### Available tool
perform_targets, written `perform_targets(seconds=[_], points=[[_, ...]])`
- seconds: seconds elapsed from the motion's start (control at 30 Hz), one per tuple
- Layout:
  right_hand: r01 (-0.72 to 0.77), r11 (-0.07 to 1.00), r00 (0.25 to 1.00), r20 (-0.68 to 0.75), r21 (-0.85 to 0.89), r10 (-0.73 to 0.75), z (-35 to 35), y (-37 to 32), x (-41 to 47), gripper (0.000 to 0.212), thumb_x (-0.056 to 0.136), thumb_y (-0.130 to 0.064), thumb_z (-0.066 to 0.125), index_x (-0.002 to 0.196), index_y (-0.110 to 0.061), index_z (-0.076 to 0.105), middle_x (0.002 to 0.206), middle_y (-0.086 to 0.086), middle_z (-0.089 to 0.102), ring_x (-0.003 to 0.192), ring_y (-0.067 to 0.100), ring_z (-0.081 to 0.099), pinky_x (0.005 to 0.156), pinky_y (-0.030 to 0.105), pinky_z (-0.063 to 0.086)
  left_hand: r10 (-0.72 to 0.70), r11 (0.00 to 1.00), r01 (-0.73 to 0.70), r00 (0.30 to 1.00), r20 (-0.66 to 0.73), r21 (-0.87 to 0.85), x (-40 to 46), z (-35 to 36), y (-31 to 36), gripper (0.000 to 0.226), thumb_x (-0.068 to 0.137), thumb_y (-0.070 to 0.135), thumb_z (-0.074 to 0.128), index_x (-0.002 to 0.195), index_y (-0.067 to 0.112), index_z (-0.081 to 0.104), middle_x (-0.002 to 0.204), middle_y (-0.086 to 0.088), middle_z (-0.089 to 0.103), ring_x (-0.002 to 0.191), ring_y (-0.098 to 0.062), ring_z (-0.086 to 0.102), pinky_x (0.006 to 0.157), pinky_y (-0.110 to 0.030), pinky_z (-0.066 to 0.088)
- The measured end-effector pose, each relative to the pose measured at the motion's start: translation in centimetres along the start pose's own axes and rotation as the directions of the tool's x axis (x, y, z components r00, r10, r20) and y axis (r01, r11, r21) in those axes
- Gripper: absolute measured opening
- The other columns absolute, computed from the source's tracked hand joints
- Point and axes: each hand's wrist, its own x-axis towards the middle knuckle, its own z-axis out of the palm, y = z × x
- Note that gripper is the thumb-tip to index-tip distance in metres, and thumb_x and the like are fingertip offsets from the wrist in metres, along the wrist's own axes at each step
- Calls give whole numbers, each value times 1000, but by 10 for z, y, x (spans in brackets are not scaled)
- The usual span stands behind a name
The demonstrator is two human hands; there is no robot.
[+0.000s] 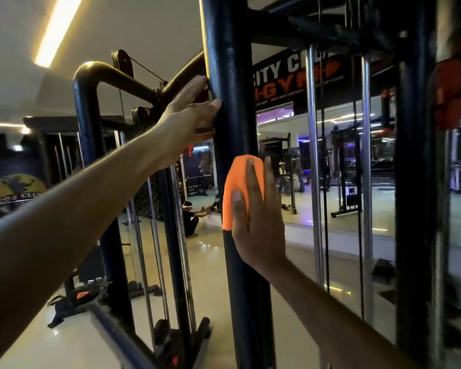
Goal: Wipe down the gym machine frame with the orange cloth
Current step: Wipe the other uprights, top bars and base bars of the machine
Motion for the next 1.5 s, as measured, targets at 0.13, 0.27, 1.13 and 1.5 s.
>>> perform_targets(seconds=[0.13,0.27,1.13,1.5], points=[[68,997,997,-40,-48,-70,-3,-15,68,62,116,-48,33,174,-32,19,183,4,3,160,32,26,112,62,50,-22,995,21,1000,-7,-97,-1,4,7,54,109,22,62,158,38,47,122,6,78,111,-12,77,109,-45,56],[84,990,993,-70,-113,-93,0,-22,86,62,117,-48,36,174,-32,18,183,4,3,159,32,28,109,58,53,-16,995,15,1000,-9,-98,-1,2,-2,59,108,23,63,161,38,42,119,11,80,115,-12,75,107,-44,55],[1,997,998,-55,-77,-5,7,-7,21,62,116,-46,35,174,-28,20,182,7,9,161,30,24,120,60,43,-42,993,47,998,45,-109,-40,16,-60,63,109,25,62,165,37,36,142,7,70,130,-12,67,108,-45,53],[-56,994,997,44,-93,60,12,15,-85,64,115,-54,25,173,-39,5,183,-2,-1,162,27,24,115,58,48,-69,990,74,997,47,-119,-58,27,-73,69,109,24,61,168,38,29,141,12,70,135,-12,63,115,-49,49]])
